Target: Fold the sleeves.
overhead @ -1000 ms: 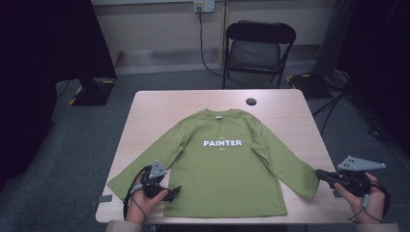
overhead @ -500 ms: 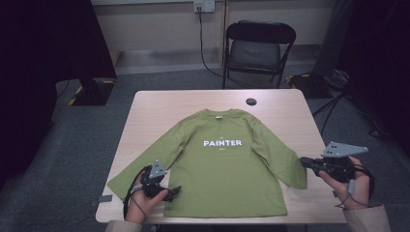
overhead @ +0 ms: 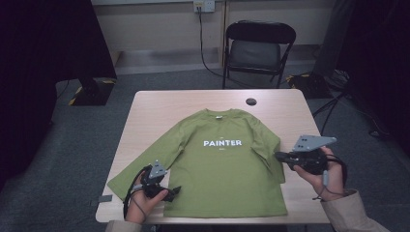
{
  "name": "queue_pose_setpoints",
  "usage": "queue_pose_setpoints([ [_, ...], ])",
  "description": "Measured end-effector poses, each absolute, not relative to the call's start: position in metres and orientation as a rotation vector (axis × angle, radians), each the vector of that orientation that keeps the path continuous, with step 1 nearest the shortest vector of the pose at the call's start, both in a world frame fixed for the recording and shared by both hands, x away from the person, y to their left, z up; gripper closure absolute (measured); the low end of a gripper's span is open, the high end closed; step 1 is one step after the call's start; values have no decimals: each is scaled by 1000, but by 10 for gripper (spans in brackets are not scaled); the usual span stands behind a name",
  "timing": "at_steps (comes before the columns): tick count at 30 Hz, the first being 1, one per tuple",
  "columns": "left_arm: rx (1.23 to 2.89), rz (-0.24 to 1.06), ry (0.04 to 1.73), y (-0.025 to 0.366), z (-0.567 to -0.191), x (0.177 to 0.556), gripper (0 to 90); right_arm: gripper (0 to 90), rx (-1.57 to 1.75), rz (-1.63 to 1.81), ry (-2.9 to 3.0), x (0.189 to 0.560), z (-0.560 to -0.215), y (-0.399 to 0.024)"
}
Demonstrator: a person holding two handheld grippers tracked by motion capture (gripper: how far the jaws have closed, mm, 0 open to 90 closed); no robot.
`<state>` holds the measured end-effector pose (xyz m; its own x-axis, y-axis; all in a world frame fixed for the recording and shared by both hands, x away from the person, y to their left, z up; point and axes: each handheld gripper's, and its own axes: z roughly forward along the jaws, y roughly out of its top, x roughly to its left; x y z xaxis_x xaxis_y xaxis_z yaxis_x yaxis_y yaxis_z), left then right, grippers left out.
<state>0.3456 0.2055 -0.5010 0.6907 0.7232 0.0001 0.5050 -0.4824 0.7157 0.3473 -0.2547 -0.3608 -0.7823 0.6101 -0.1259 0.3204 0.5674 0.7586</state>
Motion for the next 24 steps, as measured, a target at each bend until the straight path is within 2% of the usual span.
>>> queue_pose_setpoints([
  [24,2188,395,935,206,-501,346,0,877,416,1104,2569,348,-349,-133],
])
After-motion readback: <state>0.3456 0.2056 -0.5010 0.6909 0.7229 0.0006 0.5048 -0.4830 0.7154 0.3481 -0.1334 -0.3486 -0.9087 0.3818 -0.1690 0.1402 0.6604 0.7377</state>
